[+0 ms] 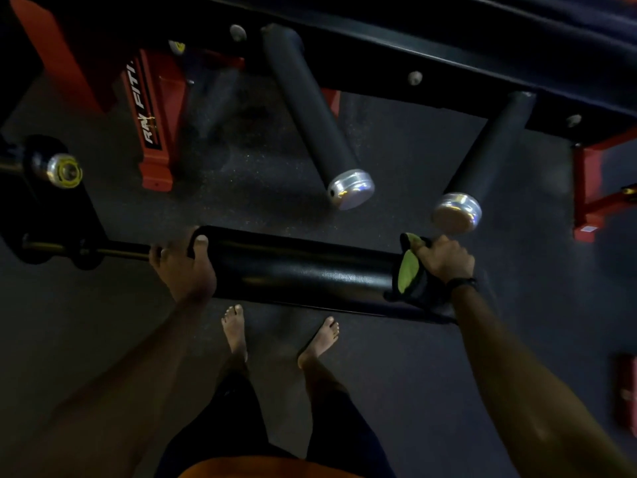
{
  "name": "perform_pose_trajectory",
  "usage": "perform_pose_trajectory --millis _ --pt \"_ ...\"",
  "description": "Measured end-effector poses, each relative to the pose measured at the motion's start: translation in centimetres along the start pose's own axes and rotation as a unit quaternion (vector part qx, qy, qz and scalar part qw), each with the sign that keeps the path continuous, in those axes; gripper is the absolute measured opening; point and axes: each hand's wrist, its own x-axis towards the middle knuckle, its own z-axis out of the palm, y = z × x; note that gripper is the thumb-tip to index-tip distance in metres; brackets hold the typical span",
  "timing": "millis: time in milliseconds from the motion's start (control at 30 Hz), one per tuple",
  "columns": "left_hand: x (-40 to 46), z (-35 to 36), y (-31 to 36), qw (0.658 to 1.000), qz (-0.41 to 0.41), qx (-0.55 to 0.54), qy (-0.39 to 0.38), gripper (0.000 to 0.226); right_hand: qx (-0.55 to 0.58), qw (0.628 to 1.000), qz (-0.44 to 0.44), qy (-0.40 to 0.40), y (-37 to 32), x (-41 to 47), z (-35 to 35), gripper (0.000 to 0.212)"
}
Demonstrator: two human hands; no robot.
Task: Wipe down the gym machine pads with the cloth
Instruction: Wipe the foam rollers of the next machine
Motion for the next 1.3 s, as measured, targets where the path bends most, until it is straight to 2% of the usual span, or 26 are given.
perform_pose_trajectory --millis 100,200,367,533,667,767,867,967,1033,1100,1200,1300 --pt "-0.3 0.3 -1.8 0.999 0.032 -0.016 -0.012 0.047 0.007 0.997 0.016 0.076 -0.4 -2.2 0.9 0.054" --pt "-0.4 0.2 -2.1 0.998 0.046 -0.025 -0.018 0.045 -0.025 0.993 0.007 0.118 -2.1 -3.2 2.0 0.051" --pt "-0.1 -0.2 -2.0 0.998 0.048 -0.026 -0.040 0.045 -0.026 0.981 -0.138 0.135 -11.5 -7.2 5.5 0.056" --pt "-0.8 -0.2 -2.9 0.995 0.083 -0.043 -0.043 0.051 0.017 0.950 -0.286 0.121 -23.0 -13.4 8.9 0.045" --pt "-1.0 -1.0 -3.9 0.991 0.114 -0.022 -0.072 0.053 -0.020 0.935 -0.350 0.050 -29.9 -16.6 9.7 0.041" --pt "-1.0 -1.6 -3.9 0.988 0.116 -0.014 -0.098 0.055 -0.032 0.944 -0.330 0.007 -31.1 -15.6 8.9 0.041" --pt "-1.0 -2.0 -4.0 0.982 0.141 -0.003 -0.123 0.054 0.003 0.950 -0.301 -0.079 -31.3 -13.2 8.2 0.043" --pt "-1.0 -2.7 -4.3 0.975 0.164 0.038 -0.146 0.055 -0.003 0.950 -0.268 -0.163 -32.1 -10.9 7.3 0.055" --pt "-1.3 -3.1 -4.2 0.973 0.164 0.059 -0.150 0.056 -0.018 0.946 -0.270 -0.180 -31.9 -10.3 7.2 0.061" --pt "-1.7 -3.4 -4.1 0.971 0.172 0.063 -0.151 0.054 -0.006 0.945 -0.296 -0.142 -31.0 -11.1 7.4 0.053" --pt "-1.9 -3.5 -3.8 0.977 0.186 -0.006 -0.107 0.043 0.006 0.939 -0.345 0.007 -28.0 -14.5 8.9 0.046" --pt "-1.1 -3.1 -1.2 0.991 0.078 -0.103 -0.037 0.038 -0.009 0.920 -0.375 0.118 -25.0 -17.3 10.8 0.052"
